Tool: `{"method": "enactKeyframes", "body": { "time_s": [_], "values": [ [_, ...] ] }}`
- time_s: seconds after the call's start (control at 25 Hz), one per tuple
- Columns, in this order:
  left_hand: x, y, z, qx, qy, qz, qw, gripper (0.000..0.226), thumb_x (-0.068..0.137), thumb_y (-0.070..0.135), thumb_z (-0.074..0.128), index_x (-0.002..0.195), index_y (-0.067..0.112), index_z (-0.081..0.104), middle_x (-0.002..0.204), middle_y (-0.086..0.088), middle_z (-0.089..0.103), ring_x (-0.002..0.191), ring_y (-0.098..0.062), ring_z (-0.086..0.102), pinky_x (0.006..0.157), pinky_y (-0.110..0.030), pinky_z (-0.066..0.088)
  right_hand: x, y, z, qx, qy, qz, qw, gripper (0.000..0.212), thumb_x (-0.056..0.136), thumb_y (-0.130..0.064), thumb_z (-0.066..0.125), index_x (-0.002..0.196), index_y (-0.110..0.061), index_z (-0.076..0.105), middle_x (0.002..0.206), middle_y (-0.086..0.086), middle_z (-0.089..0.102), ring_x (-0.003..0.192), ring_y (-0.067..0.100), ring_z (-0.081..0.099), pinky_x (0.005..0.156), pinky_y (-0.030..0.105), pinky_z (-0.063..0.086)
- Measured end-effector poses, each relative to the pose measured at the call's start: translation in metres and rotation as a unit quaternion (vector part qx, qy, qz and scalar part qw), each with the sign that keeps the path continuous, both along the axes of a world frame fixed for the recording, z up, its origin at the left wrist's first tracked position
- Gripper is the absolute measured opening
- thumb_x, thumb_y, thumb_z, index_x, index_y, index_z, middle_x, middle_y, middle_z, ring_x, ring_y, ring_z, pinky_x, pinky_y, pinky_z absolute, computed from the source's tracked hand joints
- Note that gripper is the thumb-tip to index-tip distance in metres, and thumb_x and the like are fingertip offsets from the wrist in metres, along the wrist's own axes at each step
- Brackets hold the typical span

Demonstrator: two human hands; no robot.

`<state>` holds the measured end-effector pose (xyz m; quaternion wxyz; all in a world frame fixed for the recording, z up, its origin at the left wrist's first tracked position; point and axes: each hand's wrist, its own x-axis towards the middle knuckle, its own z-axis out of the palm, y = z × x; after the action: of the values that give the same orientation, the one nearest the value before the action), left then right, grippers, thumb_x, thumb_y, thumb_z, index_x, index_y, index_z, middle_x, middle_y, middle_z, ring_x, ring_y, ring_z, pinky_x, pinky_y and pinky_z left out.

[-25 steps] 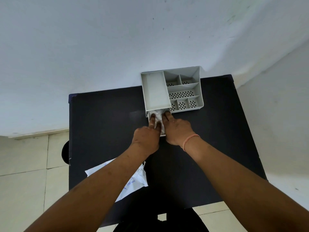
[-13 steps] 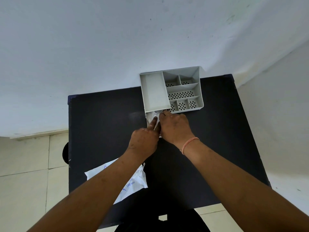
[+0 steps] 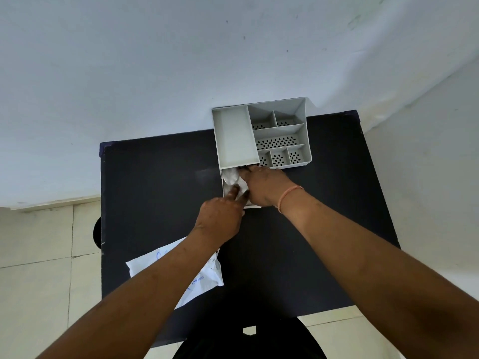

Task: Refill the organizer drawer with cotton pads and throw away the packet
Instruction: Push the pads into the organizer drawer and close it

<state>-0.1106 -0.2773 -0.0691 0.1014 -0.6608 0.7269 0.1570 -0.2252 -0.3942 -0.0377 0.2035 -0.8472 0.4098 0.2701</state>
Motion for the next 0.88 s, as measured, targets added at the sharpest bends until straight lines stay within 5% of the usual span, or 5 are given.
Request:
{"method": "enactKeyframes", "body": {
  "time_s": [0.12, 0.28, 0.6, 0.72, 0.88],
  "values": [
    [0.008, 0.006, 0.006, -0.053, -0.003, -0.015, 0.998, 0.055, 0.101, 0.041, 0.063, 0.154, 0.033, 0.051, 0.153, -0.004, 0.056, 0.095, -0.031, 0.078, 0.069, -0.038, 0.06, -0.02, 0.017, 0.014, -0.09, -0.074, -0.025, 0.993, 0.05, 0.09, -0.017, 0.06, 0.139, -0.022, 0.057, 0.136, 0.005, 0.066, 0.128, 0.029, 0.057, 0.102, 0.049, 0.051],
    [0.013, 0.009, 0.01, -0.047, -0.018, -0.053, 0.997, 0.032, 0.097, 0.028, 0.071, 0.129, 0.032, 0.074, 0.11, -0.001, 0.071, 0.069, -0.024, 0.076, 0.05, -0.029, 0.044, -0.044, 0.051, 0.011, -0.121, -0.094, 0.007, 0.988, 0.041, 0.085, -0.015, 0.064, 0.125, -0.021, 0.067, 0.12, 0.001, 0.068, 0.115, 0.027, 0.059, 0.09, 0.044, 0.053],
    [0.0, -0.002, 0.017, -0.012, -0.025, -0.024, 0.999, 0.031, 0.102, 0.028, 0.058, 0.13, 0.025, 0.07, 0.118, 0.0, 0.07, 0.095, -0.032, 0.076, 0.065, -0.035, 0.046, -0.04, 0.061, -0.009, -0.093, -0.08, 0.01, 0.992, 0.037, 0.086, -0.021, 0.069, 0.123, -0.018, 0.066, 0.149, 0.008, 0.048, 0.115, 0.031, 0.062, 0.087, 0.044, 0.054],
    [0.006, 0.004, 0.019, -0.043, 0.005, 0.002, 0.999, 0.036, 0.1, 0.032, 0.065, 0.135, 0.027, 0.067, 0.122, -0.002, 0.07, 0.089, -0.032, 0.077, 0.065, -0.036, 0.056, -0.046, 0.069, -0.006, -0.157, -0.131, -0.03, 0.978, 0.03, 0.084, -0.017, 0.07, 0.114, -0.017, 0.069, 0.139, 0.009, 0.055, 0.108, 0.03, 0.065, 0.079, 0.042, 0.056],
    [0.012, 0.01, 0.011, -0.051, -0.01, 0.01, 0.999, 0.026, 0.101, 0.033, 0.064, 0.125, 0.023, 0.072, 0.122, -0.003, 0.068, 0.08, -0.028, 0.076, 0.057, -0.031, 0.047, -0.054, 0.072, -0.014, -0.159, -0.118, -0.079, 0.977, 0.02, 0.091, -0.03, 0.069, 0.108, -0.019, 0.07, 0.113, 0.008, 0.056, 0.087, 0.029, 0.067, 0.068, 0.039, 0.056]
  ]
}}
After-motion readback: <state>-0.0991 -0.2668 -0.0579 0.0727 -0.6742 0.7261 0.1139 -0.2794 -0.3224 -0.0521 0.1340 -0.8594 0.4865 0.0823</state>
